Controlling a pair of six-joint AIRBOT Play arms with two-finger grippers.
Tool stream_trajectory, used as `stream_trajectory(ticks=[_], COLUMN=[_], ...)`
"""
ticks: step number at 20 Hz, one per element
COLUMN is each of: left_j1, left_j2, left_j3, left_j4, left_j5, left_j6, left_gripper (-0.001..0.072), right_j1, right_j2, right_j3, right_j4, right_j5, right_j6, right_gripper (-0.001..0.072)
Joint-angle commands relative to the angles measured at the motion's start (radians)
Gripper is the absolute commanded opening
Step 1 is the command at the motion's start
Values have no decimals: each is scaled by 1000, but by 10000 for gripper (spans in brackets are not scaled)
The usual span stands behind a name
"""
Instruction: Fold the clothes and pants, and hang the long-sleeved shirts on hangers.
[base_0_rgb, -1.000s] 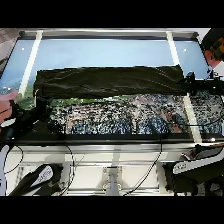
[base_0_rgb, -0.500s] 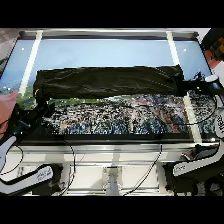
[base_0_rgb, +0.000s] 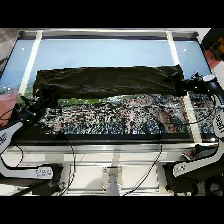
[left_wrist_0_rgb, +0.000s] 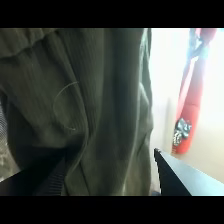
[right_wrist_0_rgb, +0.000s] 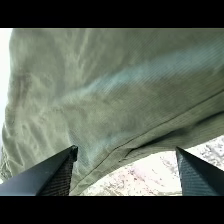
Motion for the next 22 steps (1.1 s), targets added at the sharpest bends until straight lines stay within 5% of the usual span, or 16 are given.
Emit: stream_trajectory(ticks=[1,2,4,5,9,16,22], left_j1=[-16,-16,-16,-16,-14,-14,-15], left_j2=[-39,-39,-39,-39,-39,-37,-37], left_j3=[26,26,26,26,26,26,26], left_j4=[1,1,10,21,25,79,79], left_j5=[3,2,1,-4,-26,-60,-85], left_j6=[11,11,11,11,11,10,11], left_gripper=[581,557,175,40,28,28,27], right_j1=[2,1,2,1,2,2,0], right_j2=[-1,-1,-1,-1,-1,-54,-79], right_j3=[0,0,0,0,-1,-1,0], right_j4=[2,2,-3,-21,-206,-242,-180], right_j5=[26,19,0,-6,20,26,-76], right_j6=[13,14,47,80,305,335,290], right_gripper=[676,676,675,676,675,655,541])
